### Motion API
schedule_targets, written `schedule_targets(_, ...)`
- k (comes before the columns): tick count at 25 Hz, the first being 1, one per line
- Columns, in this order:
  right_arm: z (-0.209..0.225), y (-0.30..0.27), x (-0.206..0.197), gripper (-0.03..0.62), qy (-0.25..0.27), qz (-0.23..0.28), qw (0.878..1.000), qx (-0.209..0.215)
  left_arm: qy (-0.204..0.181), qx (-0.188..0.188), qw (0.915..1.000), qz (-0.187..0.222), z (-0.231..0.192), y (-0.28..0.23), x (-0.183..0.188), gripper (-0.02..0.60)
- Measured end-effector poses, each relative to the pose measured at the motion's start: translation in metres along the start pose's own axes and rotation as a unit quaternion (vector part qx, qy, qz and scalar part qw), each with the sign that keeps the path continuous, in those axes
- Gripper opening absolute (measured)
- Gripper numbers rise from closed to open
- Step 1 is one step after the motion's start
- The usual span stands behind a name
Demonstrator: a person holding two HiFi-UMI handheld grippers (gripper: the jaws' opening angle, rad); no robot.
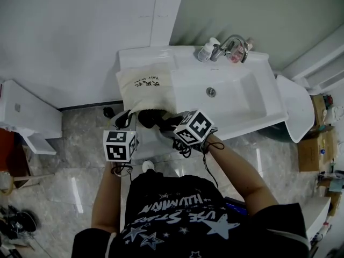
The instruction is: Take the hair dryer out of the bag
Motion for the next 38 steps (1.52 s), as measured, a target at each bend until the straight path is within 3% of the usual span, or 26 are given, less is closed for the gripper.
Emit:
schedule_targets(15,-0.045,0.032,-0.042,0.17,0.048,0.0,0.994,0.097,-0.006,0.031,0.999,-0.03,0.014,0.007,-0.014,0.051)
schedule_targets(25,-0.054,0.082,-0.054,0.17,0.037,0.103,0.988,0.111,-0.023,0.071,0.9958,-0.053,0.027,0.009,-0.025,0.052)
schedule_targets(27,-0.051,0.094,-0.057,0.17,0.027,0.134,0.985,0.108,-0.031,0.08,0.9945,-0.06,0.032,0.011,-0.027,0.095)
schedule_targets(29,-0.048,0.107,-0.06,0.17,0.017,0.164,0.981,0.102,-0.04,0.087,0.9932,-0.067,0.038,0.013,-0.029,0.208)
schedule_targets(30,-0.046,0.113,-0.062,0.169,0.014,0.178,0.979,0.099,-0.042,0.09,0.9926,-0.07,0.041,0.015,-0.031,0.235)
schedule_targets(34,-0.041,0.138,-0.071,0.17,0.007,0.229,0.969,0.088,-0.042,0.107,0.991,-0.068,0.055,0.028,-0.036,0.289)
schedule_targets(38,-0.041,0.165,-0.083,0.17,0.003,0.281,0.956,0.08,-0.048,0.149,0.987,-0.036,0.077,0.056,-0.031,0.304)
Point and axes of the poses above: the fingertips, and each gripper's own axes: y backward along the fingers, z to its right, x out of its top, the point moved 6 cm from there along y, backward along the fingers, and after that the axes turned 13 degrees about x, right-handed, at the moved point
